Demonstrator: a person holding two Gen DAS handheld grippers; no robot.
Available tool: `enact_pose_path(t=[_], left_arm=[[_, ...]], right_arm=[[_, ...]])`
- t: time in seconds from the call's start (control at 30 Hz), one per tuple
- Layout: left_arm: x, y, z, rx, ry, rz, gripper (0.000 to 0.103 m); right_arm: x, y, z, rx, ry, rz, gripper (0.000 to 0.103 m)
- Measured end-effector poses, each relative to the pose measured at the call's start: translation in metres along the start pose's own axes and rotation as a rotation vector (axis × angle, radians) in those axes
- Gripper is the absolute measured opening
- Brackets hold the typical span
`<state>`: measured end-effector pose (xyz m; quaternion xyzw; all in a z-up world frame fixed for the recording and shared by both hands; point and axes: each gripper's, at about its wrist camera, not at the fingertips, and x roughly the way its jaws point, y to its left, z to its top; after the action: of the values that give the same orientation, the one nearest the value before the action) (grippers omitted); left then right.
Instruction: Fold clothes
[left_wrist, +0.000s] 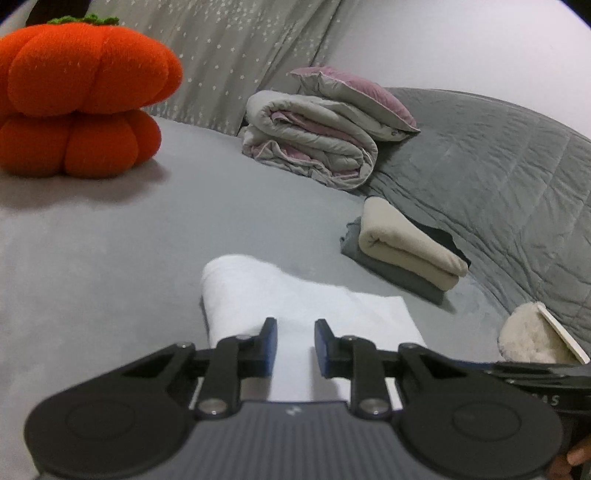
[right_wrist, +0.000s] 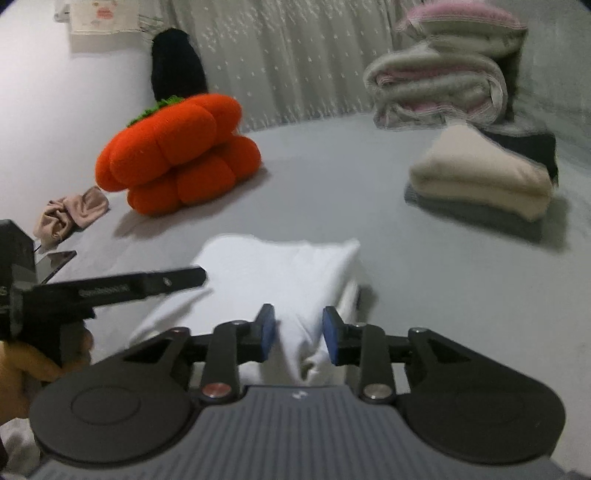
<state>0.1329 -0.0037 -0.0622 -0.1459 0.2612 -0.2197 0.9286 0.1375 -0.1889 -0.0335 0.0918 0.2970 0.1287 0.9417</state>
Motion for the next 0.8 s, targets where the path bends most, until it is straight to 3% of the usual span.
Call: enact_pose_path(t=[0.2, 0.3, 0.37, 0.43, 0.57, 0.63, 0.8], left_arm=[[-0.012, -0.005, 0.006, -0.023, 0.002, 0.015, 0.022], [-0.020, -0.004, 0.008, -0.047, 0.009, 0.016, 0.026], [-0.023, -0.002, 0.010, -0.063, 0.031, 0.019, 0.029], [-0.026, 0.000, 0.012, -0.082, 0.055, 0.018, 0.043], [-0.032, 0.004, 0.014, -0.134, 0.096, 0.011, 0.053], [-0.035, 0.005, 0.015, -0.157, 0.105, 0.007, 0.064], [-0.030, 0.015, 0.012, -0.225, 0.147, 0.002, 0.071]], right_arm=[[0.003, -0.005, -0.001, 0.074, 0.009, 0.007, 0.036], [-0.002, -0.003, 0.002, 0.093, 0.004, -0.005, 0.046], [-0.005, -0.004, 0.004, 0.124, 0.001, 0.000, 0.048], [-0.009, -0.008, 0.005, 0.159, -0.001, 0.006, 0.054], [-0.012, -0.017, 0.007, 0.252, 0.001, 0.033, 0.062], [-0.013, -0.021, 0.008, 0.303, 0.001, 0.048, 0.070], [-0.007, -0.035, 0.005, 0.441, 0.020, 0.072, 0.076]])
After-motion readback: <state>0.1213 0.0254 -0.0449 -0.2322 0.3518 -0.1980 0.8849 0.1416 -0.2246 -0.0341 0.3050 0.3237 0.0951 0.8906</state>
